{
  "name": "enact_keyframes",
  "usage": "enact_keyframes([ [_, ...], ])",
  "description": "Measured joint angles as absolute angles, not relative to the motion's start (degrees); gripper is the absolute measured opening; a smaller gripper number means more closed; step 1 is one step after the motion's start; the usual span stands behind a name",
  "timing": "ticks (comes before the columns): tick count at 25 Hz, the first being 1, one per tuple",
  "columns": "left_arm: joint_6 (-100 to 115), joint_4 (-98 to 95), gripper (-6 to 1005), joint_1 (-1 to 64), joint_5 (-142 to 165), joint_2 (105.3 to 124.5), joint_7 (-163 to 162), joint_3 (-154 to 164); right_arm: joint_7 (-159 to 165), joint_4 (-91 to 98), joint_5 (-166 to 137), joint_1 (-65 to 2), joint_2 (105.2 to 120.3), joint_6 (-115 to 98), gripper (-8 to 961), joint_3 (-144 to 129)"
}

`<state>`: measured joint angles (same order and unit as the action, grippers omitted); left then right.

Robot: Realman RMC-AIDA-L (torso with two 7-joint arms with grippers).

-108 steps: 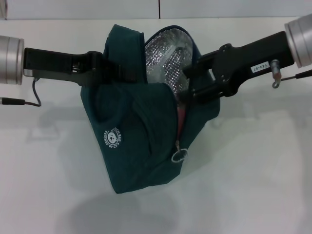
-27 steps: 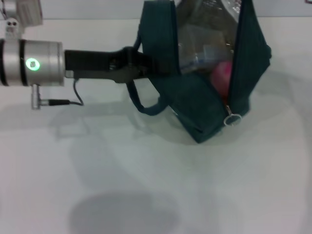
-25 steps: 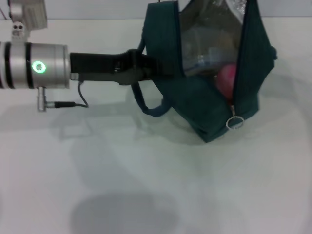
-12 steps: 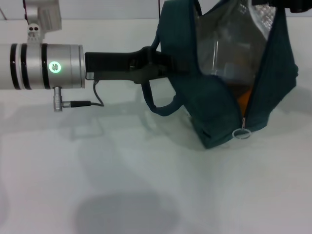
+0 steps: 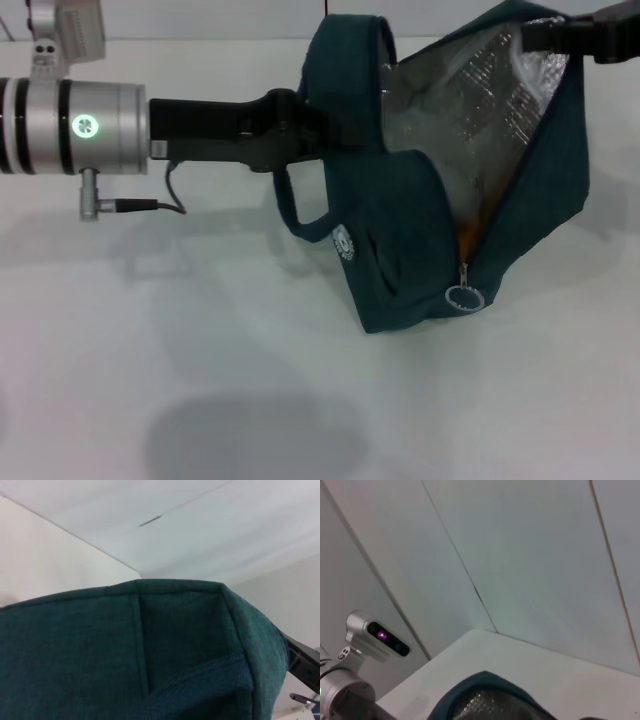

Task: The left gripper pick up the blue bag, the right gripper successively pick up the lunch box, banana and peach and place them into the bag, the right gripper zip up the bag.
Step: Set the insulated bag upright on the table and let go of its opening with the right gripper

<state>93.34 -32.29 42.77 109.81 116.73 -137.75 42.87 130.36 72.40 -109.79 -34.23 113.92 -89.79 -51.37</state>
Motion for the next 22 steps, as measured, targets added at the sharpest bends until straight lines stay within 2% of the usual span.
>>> enact_keyframes([
  [22, 93.25, -31.92, 36, 40.81, 110.49, 116.57, -137.37, 42.78, 125.82, 65.42, -110.21, -35.17, 114.55, -88.08, 8, -52.15],
])
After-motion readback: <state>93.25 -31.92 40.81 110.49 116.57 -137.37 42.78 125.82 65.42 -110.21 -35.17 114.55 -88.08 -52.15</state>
